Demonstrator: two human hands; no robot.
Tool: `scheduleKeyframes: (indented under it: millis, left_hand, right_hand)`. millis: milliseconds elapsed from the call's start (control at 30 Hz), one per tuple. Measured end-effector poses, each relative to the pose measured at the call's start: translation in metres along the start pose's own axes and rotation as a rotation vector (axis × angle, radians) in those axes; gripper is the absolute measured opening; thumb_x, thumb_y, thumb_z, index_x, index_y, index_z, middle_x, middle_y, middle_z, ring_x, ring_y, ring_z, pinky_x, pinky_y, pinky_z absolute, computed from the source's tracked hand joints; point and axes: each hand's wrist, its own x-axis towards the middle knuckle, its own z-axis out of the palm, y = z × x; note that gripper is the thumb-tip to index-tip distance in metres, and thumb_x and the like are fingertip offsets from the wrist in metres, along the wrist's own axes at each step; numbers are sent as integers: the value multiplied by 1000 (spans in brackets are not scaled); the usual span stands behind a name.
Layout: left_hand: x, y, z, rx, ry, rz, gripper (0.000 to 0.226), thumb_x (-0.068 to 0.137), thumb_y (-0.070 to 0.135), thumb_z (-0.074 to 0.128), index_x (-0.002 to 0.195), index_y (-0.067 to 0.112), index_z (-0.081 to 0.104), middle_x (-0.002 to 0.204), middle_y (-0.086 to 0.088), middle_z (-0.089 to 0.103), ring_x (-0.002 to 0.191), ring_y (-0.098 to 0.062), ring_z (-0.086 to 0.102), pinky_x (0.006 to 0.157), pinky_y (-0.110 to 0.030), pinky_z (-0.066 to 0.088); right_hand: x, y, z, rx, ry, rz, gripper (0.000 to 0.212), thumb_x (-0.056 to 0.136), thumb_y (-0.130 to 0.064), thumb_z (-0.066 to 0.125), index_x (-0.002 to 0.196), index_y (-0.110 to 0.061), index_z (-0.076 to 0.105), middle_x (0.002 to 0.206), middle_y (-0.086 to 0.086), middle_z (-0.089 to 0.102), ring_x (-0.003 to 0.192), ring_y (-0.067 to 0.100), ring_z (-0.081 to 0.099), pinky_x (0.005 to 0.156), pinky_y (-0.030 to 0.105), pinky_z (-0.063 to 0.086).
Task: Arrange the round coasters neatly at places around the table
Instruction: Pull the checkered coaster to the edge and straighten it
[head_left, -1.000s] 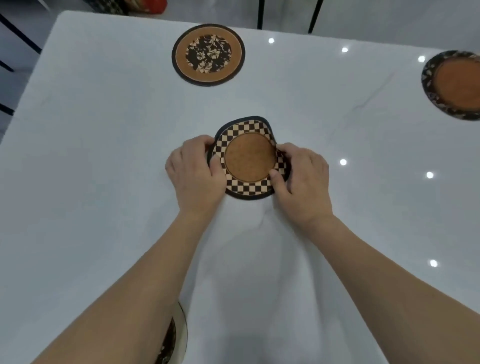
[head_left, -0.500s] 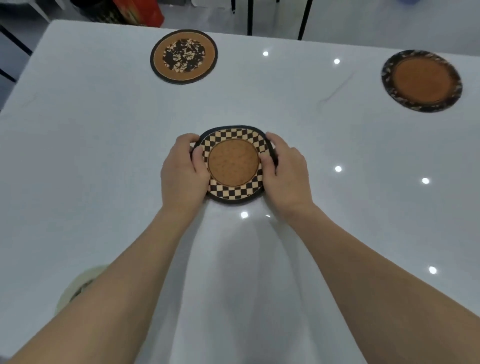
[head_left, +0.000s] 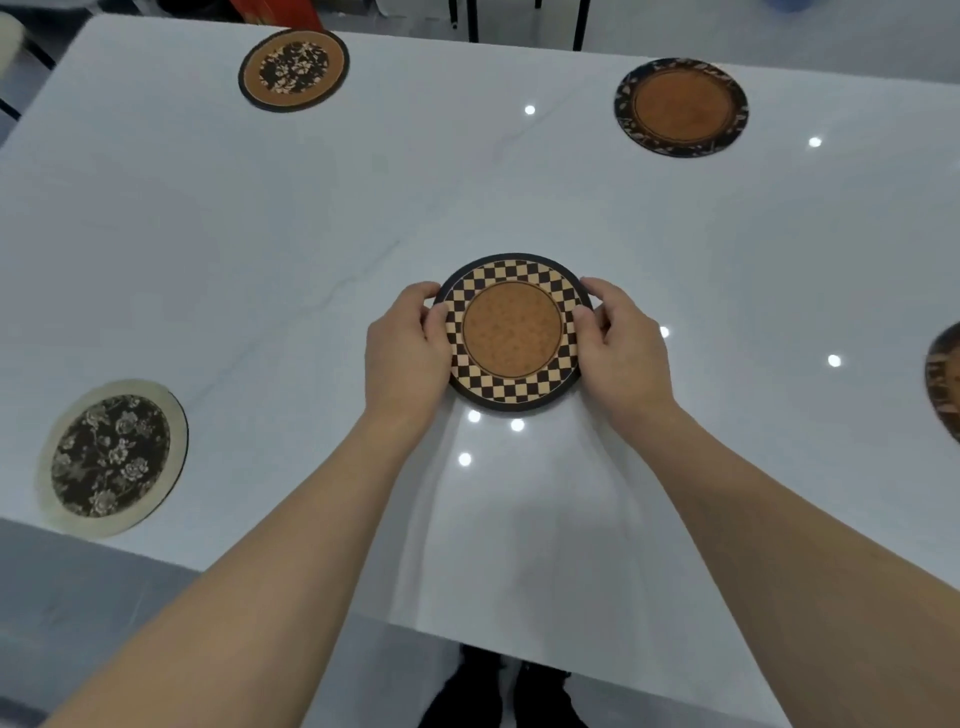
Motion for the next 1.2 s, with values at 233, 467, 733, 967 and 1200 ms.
scheduleKeyframes:
  millis: [233, 467, 733, 967, 1200]
  left_hand:
    - [-42, 8, 16, -30, -30, 24, 23, 97, 21, 45, 115, 20, 59, 84, 9, 63, 80, -7, 59, 67, -8, 41]
    - [-104, 17, 35, -39, -8, -71, 23, 97, 20, 42, 113, 22, 58, 91, 9, 65, 84, -4, 59, 68, -11, 42]
    - [-182, 11, 29, -5, 29, -238, 21, 96, 20, 42, 109, 24, 58, 87, 17, 62, 84, -1, 58, 63, -8, 38]
    - [-211, 4, 37, 80, 6, -202, 18, 93, 20, 44, 104, 23, 58, 80, 19, 61, 79, 1, 58, 66, -17, 42]
    - [-207, 0, 41, 220, 48, -147, 15, 93, 34, 45, 87, 23, 54, 66, 7, 61, 63, -10, 57, 60, -32, 44]
  right_hand:
    - [-32, 26, -16, -26, 37, 29, 29, 93, -24, 41, 119, -25, 54, 63, -9, 56, 68, 12, 57, 71, 36, 50]
    - [-64, 57, -47, -73, -83, -17, 32, 94, -25, 41, 123, -26, 52, 62, -8, 56, 67, 14, 57, 73, 40, 51]
    - [-124, 76, -70, -225, -247, -206, 39, 98, -31, 39, 135, -19, 47, 85, -3, 68, 80, 22, 64, 71, 32, 47]
    - [-149, 90, -78, -556, -195, -355, 34, 88, -6, 52, 121, -4, 59, 61, 7, 59, 51, 23, 43, 48, 29, 29]
    - [-151, 92, -78, -504, -137, -342, 45, 80, -2, 55, 124, 3, 57, 60, 9, 54, 55, 27, 46, 58, 36, 38]
